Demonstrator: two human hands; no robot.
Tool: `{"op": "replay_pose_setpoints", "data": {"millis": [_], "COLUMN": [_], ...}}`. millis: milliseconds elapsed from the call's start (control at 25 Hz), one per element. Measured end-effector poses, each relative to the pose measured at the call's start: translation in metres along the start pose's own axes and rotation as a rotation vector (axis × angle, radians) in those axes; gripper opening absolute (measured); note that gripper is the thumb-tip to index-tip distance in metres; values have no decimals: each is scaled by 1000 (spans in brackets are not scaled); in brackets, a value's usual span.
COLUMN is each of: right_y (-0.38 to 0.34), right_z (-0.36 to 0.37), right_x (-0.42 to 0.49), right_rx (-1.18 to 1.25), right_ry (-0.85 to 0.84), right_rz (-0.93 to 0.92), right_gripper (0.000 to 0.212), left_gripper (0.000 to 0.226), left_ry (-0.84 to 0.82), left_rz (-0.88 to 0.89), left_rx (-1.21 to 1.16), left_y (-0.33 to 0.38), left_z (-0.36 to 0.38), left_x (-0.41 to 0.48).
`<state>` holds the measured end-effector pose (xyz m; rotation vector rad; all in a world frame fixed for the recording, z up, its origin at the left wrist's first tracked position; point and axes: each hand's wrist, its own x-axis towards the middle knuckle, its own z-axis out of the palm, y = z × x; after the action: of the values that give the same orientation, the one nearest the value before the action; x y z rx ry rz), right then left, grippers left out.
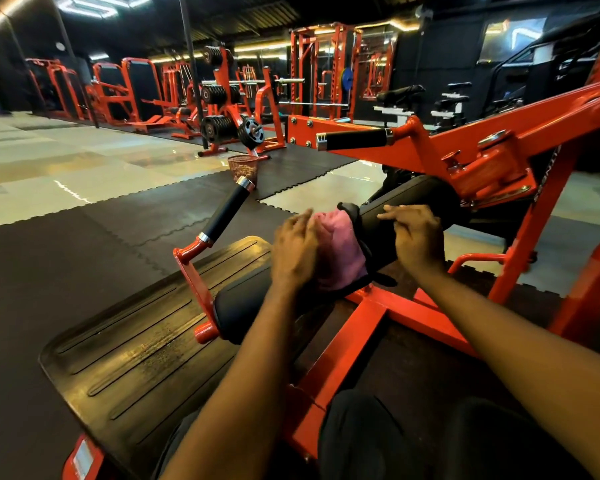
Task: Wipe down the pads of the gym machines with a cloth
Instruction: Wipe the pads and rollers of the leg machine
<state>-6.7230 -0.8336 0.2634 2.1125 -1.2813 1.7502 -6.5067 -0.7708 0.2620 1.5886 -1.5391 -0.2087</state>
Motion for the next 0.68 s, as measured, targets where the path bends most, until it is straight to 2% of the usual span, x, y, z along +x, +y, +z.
{"op": "replay_pose_setpoints", "data": {"millis": [40, 120, 200, 280, 320, 400, 520, 680], "right_y": [-16, -65, -111, -134, -136, -127, -101, -36], "right_z": [3, 20, 51, 78, 88, 95, 87, 45], "right_x": [4, 3, -16, -42, -50, -51, -21, 48], "right_rx": [-33, -113, -211, -407, -497, -573, -534, -611], "right_ry": [31, 13, -215, -456, -504, -511, -459, -375], "right_rz": [20, -35, -88, -18, 15, 36, 33, 88], "right_gripper": [37, 36, 42, 57, 61, 49, 29, 26], "left_gripper": [48, 39, 26, 21, 20, 18, 16, 13], "left_ry": [43, 117, 136, 137, 156, 211, 296, 303], "left_rz": [-34, -128, -189, -157, -130, -118, -133, -114], "left_rx": [-73, -51, -23, 3, 21, 66, 150, 168], "left_y": [-20, -52, -74, -88, -90, -87, -80, -84], "left_z": [-9, -18, -19, -18, -18, -14, -9, -7], "left_x": [-5, -18, -30, -35, -36, -37, -39, -40]}}
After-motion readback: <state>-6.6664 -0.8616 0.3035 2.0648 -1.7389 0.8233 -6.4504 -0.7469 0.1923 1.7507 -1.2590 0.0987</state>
